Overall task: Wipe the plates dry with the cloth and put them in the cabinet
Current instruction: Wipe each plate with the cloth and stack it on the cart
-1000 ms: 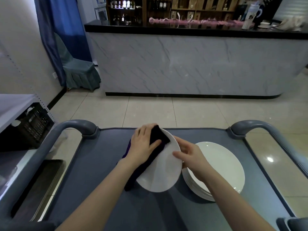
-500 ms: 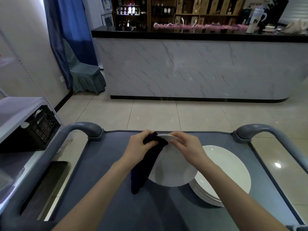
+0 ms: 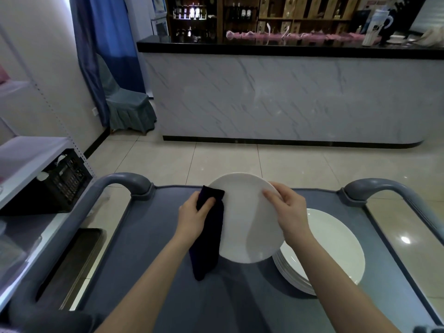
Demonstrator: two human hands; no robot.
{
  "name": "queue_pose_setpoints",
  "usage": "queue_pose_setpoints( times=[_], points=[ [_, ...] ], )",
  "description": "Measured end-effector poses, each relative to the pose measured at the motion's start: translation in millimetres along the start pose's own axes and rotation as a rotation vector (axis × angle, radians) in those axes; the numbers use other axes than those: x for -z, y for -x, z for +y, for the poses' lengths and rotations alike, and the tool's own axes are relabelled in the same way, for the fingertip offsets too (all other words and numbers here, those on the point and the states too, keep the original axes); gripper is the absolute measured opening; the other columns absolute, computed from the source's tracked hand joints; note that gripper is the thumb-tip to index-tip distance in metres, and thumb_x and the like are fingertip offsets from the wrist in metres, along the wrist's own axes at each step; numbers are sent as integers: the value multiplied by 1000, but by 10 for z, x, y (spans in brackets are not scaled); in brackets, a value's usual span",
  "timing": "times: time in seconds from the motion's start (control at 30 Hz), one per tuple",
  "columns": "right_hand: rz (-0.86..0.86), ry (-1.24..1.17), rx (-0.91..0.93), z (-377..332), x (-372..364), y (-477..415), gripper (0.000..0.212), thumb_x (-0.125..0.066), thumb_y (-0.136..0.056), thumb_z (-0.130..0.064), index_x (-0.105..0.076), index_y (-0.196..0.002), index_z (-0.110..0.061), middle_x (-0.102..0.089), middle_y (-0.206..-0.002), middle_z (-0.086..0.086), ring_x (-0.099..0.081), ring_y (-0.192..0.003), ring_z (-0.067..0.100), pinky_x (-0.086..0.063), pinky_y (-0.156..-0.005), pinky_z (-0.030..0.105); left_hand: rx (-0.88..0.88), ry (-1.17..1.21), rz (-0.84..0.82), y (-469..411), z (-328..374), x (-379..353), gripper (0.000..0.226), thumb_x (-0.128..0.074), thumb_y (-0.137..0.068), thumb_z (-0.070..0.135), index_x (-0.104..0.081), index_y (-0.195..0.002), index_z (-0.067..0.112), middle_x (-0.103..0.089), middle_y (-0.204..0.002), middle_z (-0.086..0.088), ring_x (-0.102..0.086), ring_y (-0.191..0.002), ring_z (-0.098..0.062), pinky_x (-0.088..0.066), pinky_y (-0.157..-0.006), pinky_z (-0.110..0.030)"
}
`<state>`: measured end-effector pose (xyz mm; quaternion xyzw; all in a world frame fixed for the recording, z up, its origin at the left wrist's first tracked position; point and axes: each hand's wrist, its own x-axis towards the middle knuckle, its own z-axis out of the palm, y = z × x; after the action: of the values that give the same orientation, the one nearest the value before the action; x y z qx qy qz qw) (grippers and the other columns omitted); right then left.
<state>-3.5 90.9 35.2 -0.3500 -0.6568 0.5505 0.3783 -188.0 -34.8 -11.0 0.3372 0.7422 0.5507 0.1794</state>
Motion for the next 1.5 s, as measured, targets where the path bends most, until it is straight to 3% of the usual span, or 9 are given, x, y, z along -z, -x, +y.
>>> queue_pose_setpoints(
  times=[0.13, 0.37, 0.53, 0.7, 0.93, 1.07, 1.27, 1.37, 1.5],
  points=[
    [-117, 135, 27, -53, 93, -78, 17, -64, -95, -16, -75, -103, -26, -74, -93, -16, -64, -87, 3, -49, -76, 18, -33, -32, -53, 5, 2, 54, 11, -64, -94, 25, -67, -89, 16, -70, -77, 8, -61, -66, 5, -46, -56, -12],
    [-411, 429, 238, -163, -71, -130, 15, -63, -97, -16, -76, -105, -19, -74, -96, -14, -64, -92, -1, -43, -82, 12, -226, -206, -285, -101, 340, 3, 17, -68, -91, 27, -60, -81, 39, -64, -72, 23, -59, -68, 4, -41, -60, -12],
    [-282, 220, 138, -81, -2, -133, 17, -65, -94, -13, -77, -98, -25, -75, -95, -18, -67, -94, 0, -46, -83, 19, -143, -108, -79, -55, 198, -49, 22, -66, -91, 31, -53, -74, 24, -58, -63, 13, -50, -56, -1, -37, -52, -16],
    [-68, -31, -18, 50, 43, -12, 21, -66, -93, -18, -77, -94, -36, -75, -91, -10, -66, -80, 4, -49, -74, 26, 90, 154, 7, 44, -17, -14, 9, -64, -94, 25, -67, -90, 17, -72, -79, 7, -67, -74, -8, -52, -61, -19],
    [-381, 480, 155, -201, 90, -196, 16, -70, -90, -30, -61, -96, -42, -71, -91, -25, -63, -85, -7, -44, -69, 12, -120, 32, -116, -9, 188, 89, 8, -66, -92, 22, -69, -87, 28, -71, -80, 12, -65, -73, -3, -49, -64, -16],
    [-526, 766, 273, -237, -150, -206, 21, -53, -101, -36, -65, -101, -19, -70, -87, 1, -62, -85, 21, -48, -80, 37, -207, -115, -223, -41, 305, 36, 4, -70, -89, 24, -68, -90, 28, -69, -81, 11, -63, -76, -4, -47, -70, -23],
    [-368, 518, 280, -81, -137, -124, 26, -55, -101, -32, -67, -84, -16, -62, -71, -4, -54, -70, 16, -43, -69, 29, -112, 29, -139, 14, 174, 73, 13, -68, -91, 23, -66, -84, 33, -69, -75, 15, -63, -69, -1, -46, -62, -14],
    [-172, 324, 186, -23, -95, -68, 31, -56, -100, -32, -61, -71, -25, -51, -61, -14, -43, -61, 3, -34, -57, 17, 17, 139, -47, 63, 51, 116, 4, -66, -93, 25, -70, -92, 26, -73, -84, 10, -69, -77, -7, -53, -66, -20],
    [-112, 222, 110, 58, -74, -9, 36, -55, -101, -33, -57, -68, -18, -44, -61, -9, -39, -61, 8, -30, -56, 22, 152, 243, -67, 85, -7, 153, 10, -67, -93, 24, -72, -99, 18, -75, -91, 2, -72, -87, -20, -60, -73, -32]
  ],
)
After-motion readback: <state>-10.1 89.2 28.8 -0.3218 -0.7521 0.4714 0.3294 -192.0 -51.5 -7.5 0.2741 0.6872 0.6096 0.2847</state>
